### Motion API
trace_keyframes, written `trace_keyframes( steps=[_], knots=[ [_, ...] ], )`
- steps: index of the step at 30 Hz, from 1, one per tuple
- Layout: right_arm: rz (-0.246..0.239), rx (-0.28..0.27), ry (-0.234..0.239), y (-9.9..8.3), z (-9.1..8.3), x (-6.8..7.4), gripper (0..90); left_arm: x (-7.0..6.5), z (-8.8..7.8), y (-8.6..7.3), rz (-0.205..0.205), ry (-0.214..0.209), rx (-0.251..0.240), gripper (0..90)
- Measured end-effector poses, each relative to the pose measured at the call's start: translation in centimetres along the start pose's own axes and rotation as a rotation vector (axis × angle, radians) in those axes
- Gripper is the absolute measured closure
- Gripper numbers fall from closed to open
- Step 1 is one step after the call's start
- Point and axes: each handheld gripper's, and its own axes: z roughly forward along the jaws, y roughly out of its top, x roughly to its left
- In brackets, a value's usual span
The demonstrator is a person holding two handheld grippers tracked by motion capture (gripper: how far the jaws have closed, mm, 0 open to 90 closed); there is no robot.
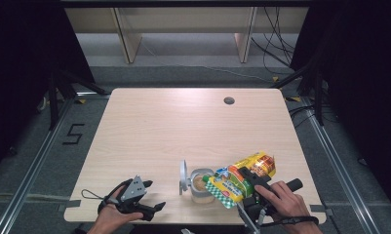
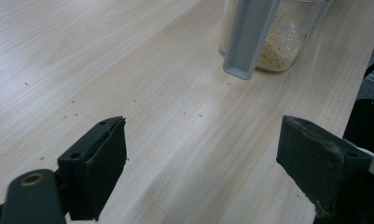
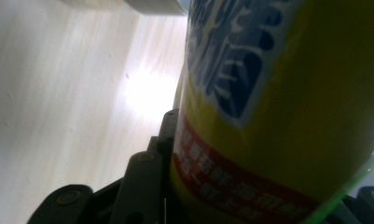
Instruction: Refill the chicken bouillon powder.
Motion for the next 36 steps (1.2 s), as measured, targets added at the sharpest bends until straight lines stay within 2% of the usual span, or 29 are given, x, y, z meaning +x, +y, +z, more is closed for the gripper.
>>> trace_keyframes(
  steps=[1,2,4,5,6,7,8,9,11,12,13,14,15,18,19,20,21,22,23,24,25,26,28,29,31,32,33,36],
  knots=[
    [-0.045,-0.028,-0.002,0.0,0.2,-0.4,68.6,0.0,0.0,0.0,0.002,0.001,0.0,15.2],
    [-0.032,-0.024,0.006,-0.1,0.2,-0.3,68.8,0.0,0.1,0.0,0.004,-0.002,-0.015,15.2],
    [-0.016,-0.035,0.009,-0.3,0.3,-0.2,69.1,0.1,0.0,0.0,0.014,0.0,-0.01,15.2],
    [0.038,-0.041,0.023,-0.5,0.5,0.1,69.2,0.1,0.0,0.0,0.013,0.0,-0.011,15.2],
    [0.033,-0.054,0.026,-0.6,0.6,0.0,69.2,0.1,0.0,0.1,0.024,0.0,-0.002,15.2],
    [0.061,-0.054,0.028,-0.7,0.6,0.2,69.4,0.2,-0.1,0.1,0.031,0.002,0.005,15.2],
    [0.056,-0.072,0.024,-0.8,0.7,0.1,69.5,0.2,-0.1,0.1,0.032,0.003,0.005,15.2],
    [0.093,-0.062,0.038,-1.0,0.7,0.3,69.7,0.2,-0.1,0.1,0.03,0.003,0.005,15.2],
    [0.122,-0.073,0.041,-1.2,0.9,0.4,69.9,0.2,0.0,0.1,0.025,0.0,-0.001,15.2],
    [0.088,-0.089,0.027,-1.4,0.9,0.1,70.1,0.2,-0.1,0.1,0.033,0.002,0.006,15.2],
    [0.134,-0.092,0.029,-1.6,0.9,0.2,70.3,0.1,-0.1,0.1,0.023,0.0,0.002,15.2],
    [0.163,-0.108,0.033,-1.9,1.0,0.3,70.4,-0.1,0.1,0.0,-0.01,-0.002,-0.01,15.2],
    [0.231,-0.11,0.041,-2.1,1.0,0.6,70.6,-0.1,0.1,0.0,-0.009,-0.003,-0.009,15.2],
    [0.297,-0.117,0.051,-2.7,1.1,0.9,71.2,0.0,0.0,0.1,0.002,0.0,0.003,15.2],
    [0.264,-0.148,0.048,-3.0,1.3,0.4,71.2,0.0,0.0,0.0,0.002,0.0,0.001,15.2],
    [0.328,-0.149,0.057,-3.1,1.4,0.8,71.3,0.1,-0.1,0.0,0.01,0.007,0.007,15.2],
    [0.3,-0.17,0.048,-3.3,1.5,0.5,71.4,0.1,-0.1,0.1,0.009,-0.001,0.014,15.2],
    [0.384,-0.176,0.056,-3.5,1.6,1.0,71.6,0.1,-0.2,0.1,0.009,-0.003,0.018,15.2],
    [0.357,-0.178,0.054,-3.6,1.6,0.8,71.8,0.1,-0.1,0.1,0.003,-0.001,0.014,15.2],
    [0.41,-0.176,0.058,-3.7,1.7,1.1,72.0,0.1,0.0,0.1,0.006,0.009,0.003,15.2],
    [0.393,-0.19,0.054,-3.8,1.8,0.9,72.2,0.1,-0.1,0.0,0.011,0.009,0.006,15.2],
    [0.415,-0.197,0.056,-3.9,1.9,1.0,72.3,0.1,-0.1,0.1,0.01,0.009,0.006,15.2],
    [0.491,-0.197,0.068,-4.1,1.9,1.3,72.6,0.1,-0.1,0.1,0.007,0.003,0.007,15.2],
    [0.502,-0.217,0.062,-4.2,2.1,1.3,72.9,0.2,-0.1,0.1,0.031,0.001,0.009,15.2],
    [0.571,-0.232,0.074,-4.5,2.1,1.5,73.2,0.2,-0.1,0.1,0.025,0.002,0.001,15.2],
    [0.578,-0.25,0.068,-4.7,2.3,1.4,73.4,0.2,-0.1,0.1,0.029,0.004,0.007,15.2],
    [0.614,-0.248,0.07,-4.9,2.3,1.5,73.6,-0.1,0.0,0.1,-0.008,-0.001,-0.007,15.2],
    [0.679,-0.272,0.068,-5.5,2.9,1.5,74.1,0.0,0.0,0.1,0.002,0.001,0.002,15.2]
  ],
)
